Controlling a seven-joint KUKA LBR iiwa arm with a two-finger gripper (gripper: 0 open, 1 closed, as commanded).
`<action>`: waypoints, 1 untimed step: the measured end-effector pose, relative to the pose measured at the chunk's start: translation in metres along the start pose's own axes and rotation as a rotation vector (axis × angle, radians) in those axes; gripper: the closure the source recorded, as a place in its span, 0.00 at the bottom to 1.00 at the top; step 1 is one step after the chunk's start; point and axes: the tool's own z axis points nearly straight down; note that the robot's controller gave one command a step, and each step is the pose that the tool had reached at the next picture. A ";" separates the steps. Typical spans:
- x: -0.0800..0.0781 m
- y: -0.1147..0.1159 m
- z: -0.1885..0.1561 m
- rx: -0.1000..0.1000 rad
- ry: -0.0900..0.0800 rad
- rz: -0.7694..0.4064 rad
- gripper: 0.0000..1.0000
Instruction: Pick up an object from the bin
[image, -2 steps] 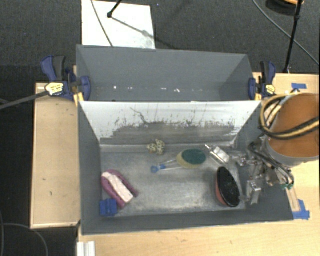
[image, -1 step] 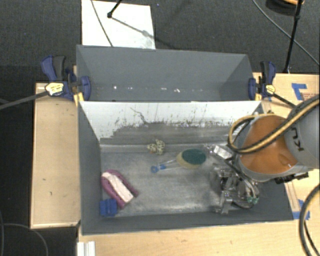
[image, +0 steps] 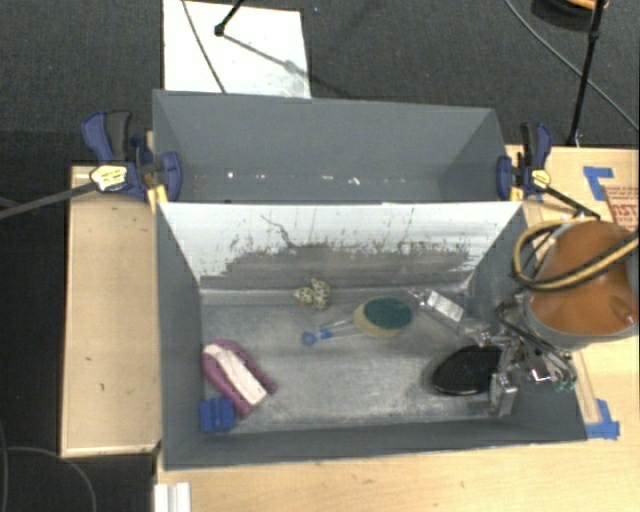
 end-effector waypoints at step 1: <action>0.000 0.002 0.001 -0.003 0.001 -0.004 1.00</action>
Offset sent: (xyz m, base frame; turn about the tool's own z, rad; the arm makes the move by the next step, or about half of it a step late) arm 0.0000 0.0000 0.0000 0.0000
